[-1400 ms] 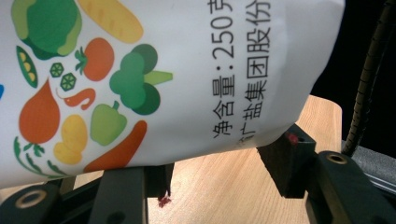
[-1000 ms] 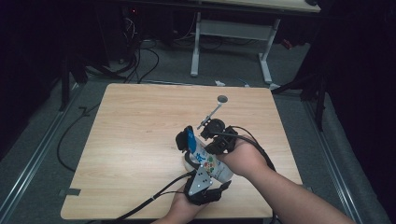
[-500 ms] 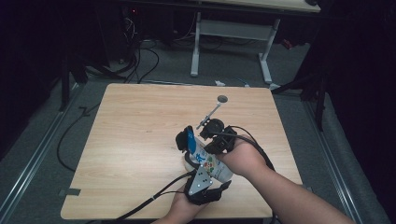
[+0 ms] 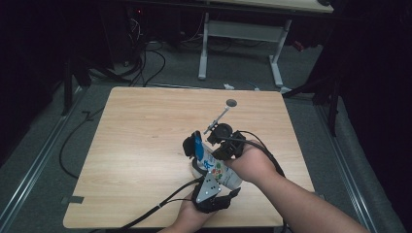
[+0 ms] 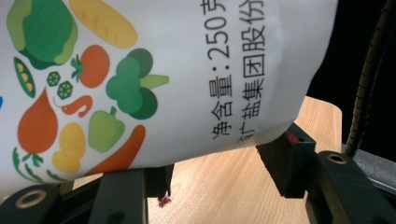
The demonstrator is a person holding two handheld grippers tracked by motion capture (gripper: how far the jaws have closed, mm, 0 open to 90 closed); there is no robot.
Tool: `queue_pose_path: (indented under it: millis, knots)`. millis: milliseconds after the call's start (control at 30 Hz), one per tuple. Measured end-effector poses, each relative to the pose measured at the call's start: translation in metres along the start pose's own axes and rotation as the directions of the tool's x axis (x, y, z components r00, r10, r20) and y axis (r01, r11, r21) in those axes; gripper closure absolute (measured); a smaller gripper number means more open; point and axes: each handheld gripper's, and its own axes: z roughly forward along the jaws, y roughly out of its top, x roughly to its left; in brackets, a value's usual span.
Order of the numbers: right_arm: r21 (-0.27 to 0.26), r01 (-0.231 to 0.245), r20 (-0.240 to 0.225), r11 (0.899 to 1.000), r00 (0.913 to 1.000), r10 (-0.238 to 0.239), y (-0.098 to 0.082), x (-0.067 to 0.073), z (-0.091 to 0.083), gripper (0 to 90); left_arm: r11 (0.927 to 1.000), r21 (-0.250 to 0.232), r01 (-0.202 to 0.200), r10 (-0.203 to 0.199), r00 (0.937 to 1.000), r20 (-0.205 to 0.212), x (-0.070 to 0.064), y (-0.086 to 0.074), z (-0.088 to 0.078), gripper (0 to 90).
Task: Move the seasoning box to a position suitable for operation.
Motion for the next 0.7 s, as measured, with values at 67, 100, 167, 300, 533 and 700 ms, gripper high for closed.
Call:
queue_pose_path:
  millis: [67, 100, 167, 300, 533, 700]
  knots:
    - [-0.001, -0.001, 0.0, 1.0, 1.0, 0.001, 0.0002, 0.0002, 0.0002, 90.0, 1.0, 0.0, 0.0, 0.0, 1.0, 0.0, 0.0001, 0.0, 0.0, 49.0]
    - [-0.001, 0.0, 0.0, 1.0, 1.0, 0.0, 0.0004, 0.0002, 0.0004, 90.0, 1.0, 0.0, 0.0, 0.0, 1.0, 0.0, 0.0001, -0.0001, 0.0001, 49.0]
    - [0.0, 0.003, 0.0, 1.0, 1.0, -0.003, 0.0005, 0.0003, 0.0007, 90.0, 1.0, -0.001, 0.0, 0.0, 1.0, 0.0, 0.0001, -0.0002, 0.0001, 49.0]
    - [0.001, 0.002, -0.001, 1.0, 1.0, -0.002, 0.0008, 0.0003, 0.0007, 90.0, 1.0, -0.002, -0.001, 0.001, 1.0, 0.001, 0.0, -0.0002, -0.0001, 49.1]
    - [-0.001, 0.005, 0.001, 1.0, 1.0, -0.005, 0.0002, 0.0004, 0.0003, 90.0, 1.0, -0.001, -0.003, 0.003, 1.0, 0.004, -0.0004, -0.0003, -0.0004, 49.1]
    - [-0.001, 0.002, 0.0, 1.0, 1.0, -0.002, -0.0001, 0.0004, -0.0006, 90.0, 1.0, -0.002, -0.005, 0.005, 1.0, 0.006, -0.0007, 0.0001, -0.0003, 49.1]
